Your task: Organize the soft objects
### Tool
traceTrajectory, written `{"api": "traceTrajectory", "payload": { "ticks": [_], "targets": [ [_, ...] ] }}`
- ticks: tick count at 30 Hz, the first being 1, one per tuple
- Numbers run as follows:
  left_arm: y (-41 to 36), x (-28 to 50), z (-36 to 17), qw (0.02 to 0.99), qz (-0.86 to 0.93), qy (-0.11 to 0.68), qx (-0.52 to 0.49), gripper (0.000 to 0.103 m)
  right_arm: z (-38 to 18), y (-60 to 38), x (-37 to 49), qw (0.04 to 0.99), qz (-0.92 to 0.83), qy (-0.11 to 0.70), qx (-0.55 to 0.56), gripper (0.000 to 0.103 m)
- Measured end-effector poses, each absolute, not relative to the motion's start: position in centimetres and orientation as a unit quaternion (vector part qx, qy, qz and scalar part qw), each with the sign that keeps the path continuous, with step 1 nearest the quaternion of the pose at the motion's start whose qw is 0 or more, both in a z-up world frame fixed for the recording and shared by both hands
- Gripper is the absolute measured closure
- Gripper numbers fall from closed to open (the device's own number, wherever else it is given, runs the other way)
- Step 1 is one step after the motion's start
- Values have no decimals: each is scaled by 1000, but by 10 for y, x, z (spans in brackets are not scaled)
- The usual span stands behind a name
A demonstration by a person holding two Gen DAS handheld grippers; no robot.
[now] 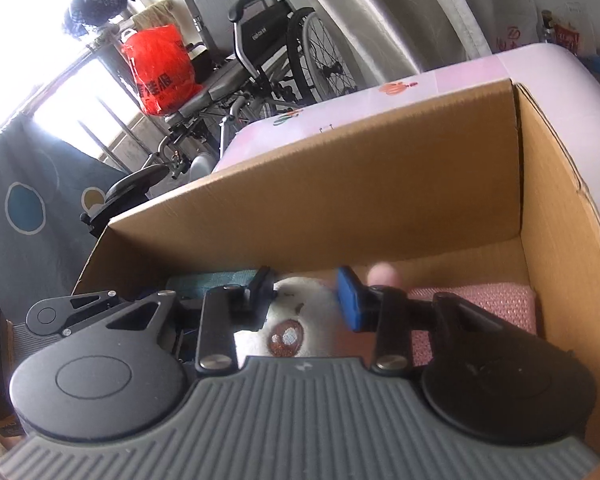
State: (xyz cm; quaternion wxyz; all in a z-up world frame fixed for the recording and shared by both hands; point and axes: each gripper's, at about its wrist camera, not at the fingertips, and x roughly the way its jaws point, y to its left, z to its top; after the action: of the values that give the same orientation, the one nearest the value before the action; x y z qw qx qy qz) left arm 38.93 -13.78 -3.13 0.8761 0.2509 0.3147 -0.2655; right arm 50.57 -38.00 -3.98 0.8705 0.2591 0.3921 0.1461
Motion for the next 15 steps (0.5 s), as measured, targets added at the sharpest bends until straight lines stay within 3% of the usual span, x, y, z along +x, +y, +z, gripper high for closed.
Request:
{"api": "traceTrajectory", "payload": {
  "ticks": [2, 5, 10, 15],
  "targets": [
    [-135, 390, -28, 879, -270, 314, 235, 74, -40, -384, 503, 867, 144, 389, 276, 73],
    [-129, 392, -24, 886, -273, 306, 216, 72, -43, -395, 497, 849, 154, 384, 329, 70],
    [-121, 388, -17, 881, -334, 292, 167, 54, -44, -401, 490, 841, 151, 380, 355, 62],
    [-136, 378, -25, 868, -348, 275, 225, 53, -46, -398, 491, 853, 113, 395, 320, 61]
  ]
}}
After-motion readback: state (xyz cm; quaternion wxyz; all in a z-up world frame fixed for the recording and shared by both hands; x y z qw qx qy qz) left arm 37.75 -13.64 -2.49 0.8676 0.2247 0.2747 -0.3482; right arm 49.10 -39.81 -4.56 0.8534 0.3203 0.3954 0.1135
